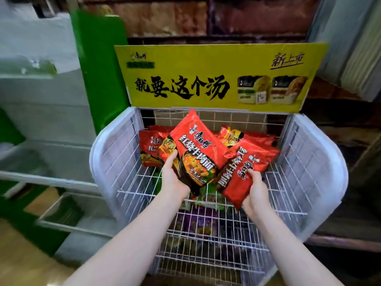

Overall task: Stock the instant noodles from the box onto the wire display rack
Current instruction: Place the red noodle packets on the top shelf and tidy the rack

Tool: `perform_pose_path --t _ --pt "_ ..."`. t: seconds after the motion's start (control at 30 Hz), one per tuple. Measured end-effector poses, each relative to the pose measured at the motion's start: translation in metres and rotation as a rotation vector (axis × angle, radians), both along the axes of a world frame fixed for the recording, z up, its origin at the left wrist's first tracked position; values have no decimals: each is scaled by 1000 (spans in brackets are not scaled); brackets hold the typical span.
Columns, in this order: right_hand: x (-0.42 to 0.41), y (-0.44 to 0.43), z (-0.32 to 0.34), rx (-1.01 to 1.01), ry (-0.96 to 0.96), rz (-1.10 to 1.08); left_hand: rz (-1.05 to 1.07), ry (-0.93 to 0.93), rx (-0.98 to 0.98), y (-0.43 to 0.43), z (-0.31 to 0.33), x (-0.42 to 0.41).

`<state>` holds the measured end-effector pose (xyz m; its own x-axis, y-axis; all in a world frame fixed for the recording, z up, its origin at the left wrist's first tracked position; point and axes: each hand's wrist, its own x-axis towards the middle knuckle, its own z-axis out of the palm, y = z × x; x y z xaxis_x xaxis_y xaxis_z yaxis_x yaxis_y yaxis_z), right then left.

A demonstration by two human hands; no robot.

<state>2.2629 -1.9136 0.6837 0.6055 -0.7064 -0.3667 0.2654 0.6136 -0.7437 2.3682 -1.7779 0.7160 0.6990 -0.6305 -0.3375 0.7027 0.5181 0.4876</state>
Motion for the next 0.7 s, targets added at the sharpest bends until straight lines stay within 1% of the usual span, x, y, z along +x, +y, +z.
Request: perform_pose_path --t 0.1,0.17,0.2,0.3,0.43,0.5,0.6,0.7 --pt "3 4 -7 8 16 91 17 -25 19 1 -1 -4" --pt "6 7 -10 -44 23 136 4 -66 39 6 -3 -5" --pt "8 9 -10 -105 42 157 0 -81 53 9 -5 -4" --pt "11 19 -6 -375 149 212 -11 -95 74 23 -10 4" --pt "14 34 11 -719 301 284 -15 -66 -2 36 2 20" --pt "18 43 22 -882 374 286 -12 -54 -18 42 9 30" --pt "24 57 40 -1066 469 275 -31 -26 -44 53 10 44" --pt "26 68 55 -1182 557 300 -59 -3 -52 61 5 54"
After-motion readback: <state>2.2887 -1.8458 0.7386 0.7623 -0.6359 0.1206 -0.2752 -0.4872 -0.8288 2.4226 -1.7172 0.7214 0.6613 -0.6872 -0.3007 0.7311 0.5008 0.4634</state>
